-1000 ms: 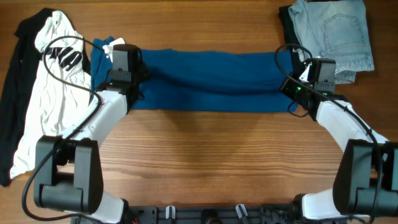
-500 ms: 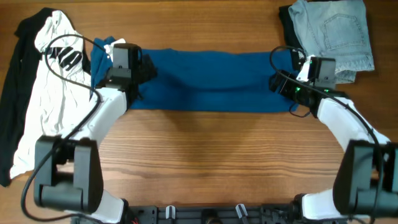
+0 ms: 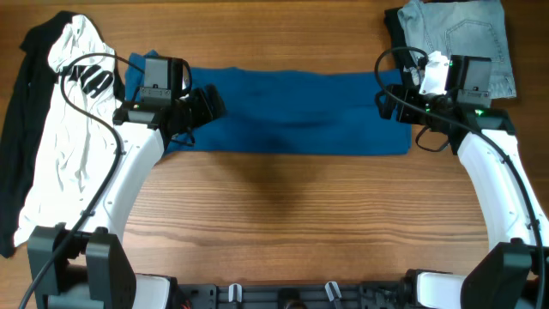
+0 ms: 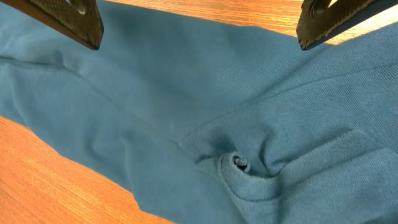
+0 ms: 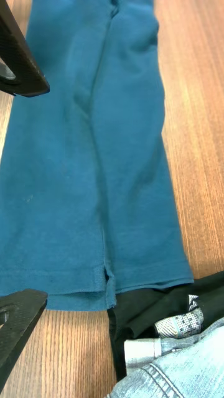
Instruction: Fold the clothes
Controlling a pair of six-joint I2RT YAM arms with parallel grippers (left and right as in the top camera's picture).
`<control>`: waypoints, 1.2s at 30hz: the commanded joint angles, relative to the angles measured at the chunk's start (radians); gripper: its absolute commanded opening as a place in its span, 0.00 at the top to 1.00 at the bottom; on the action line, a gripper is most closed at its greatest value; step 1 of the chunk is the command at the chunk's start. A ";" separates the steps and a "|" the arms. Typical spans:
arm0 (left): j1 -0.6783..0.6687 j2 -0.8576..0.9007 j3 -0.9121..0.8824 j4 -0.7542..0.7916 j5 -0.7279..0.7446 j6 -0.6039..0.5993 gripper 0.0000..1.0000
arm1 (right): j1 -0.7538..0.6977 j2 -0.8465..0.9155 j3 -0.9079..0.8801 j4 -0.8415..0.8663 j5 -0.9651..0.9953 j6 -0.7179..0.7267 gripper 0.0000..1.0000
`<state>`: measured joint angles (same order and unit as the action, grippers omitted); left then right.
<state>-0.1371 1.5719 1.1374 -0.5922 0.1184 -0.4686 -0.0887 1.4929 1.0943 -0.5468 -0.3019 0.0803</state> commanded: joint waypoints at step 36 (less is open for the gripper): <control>0.004 0.038 0.000 0.015 -0.094 -0.010 0.00 | -0.019 0.352 0.007 0.124 0.118 -0.130 0.00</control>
<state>-0.1371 1.6001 1.1370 -0.5800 0.0422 -0.4694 -0.0929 1.8198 1.0939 -0.4252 -0.1970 -0.0319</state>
